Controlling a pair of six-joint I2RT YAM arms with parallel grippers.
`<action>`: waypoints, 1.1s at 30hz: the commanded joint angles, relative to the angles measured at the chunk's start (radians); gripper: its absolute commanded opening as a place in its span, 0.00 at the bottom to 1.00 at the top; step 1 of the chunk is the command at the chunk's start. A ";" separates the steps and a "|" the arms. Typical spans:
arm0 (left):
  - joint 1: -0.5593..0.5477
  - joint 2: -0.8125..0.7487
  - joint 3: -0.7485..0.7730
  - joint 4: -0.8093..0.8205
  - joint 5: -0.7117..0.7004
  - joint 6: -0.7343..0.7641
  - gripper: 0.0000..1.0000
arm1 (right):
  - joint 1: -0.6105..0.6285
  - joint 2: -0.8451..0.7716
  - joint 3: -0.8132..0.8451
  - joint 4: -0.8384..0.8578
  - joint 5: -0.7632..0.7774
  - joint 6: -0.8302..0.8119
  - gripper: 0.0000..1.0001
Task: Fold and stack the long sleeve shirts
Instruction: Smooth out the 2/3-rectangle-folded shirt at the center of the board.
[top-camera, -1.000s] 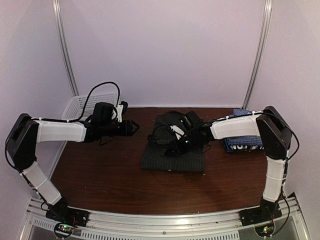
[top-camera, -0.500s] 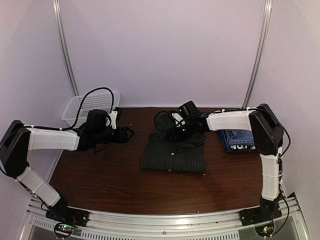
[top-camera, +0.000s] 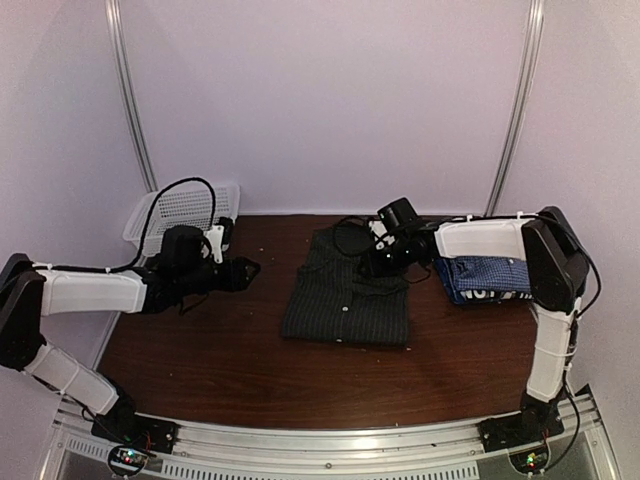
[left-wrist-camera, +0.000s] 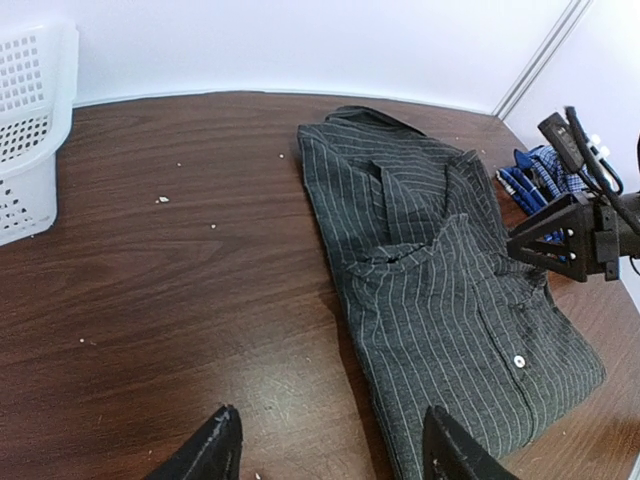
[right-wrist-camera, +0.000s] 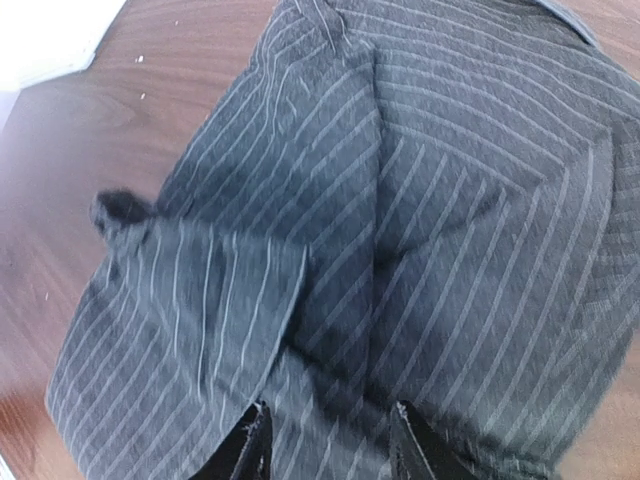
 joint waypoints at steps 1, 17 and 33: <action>0.007 -0.044 -0.013 0.064 -0.020 0.000 0.63 | 0.018 -0.118 -0.121 0.013 0.000 -0.016 0.41; 0.005 -0.032 -0.015 0.068 0.012 -0.011 0.63 | 0.072 -0.114 -0.233 0.067 -0.034 0.004 0.41; -0.021 -0.011 -0.066 0.115 0.033 -0.035 0.64 | -0.032 -0.002 -0.023 0.082 0.012 0.002 0.41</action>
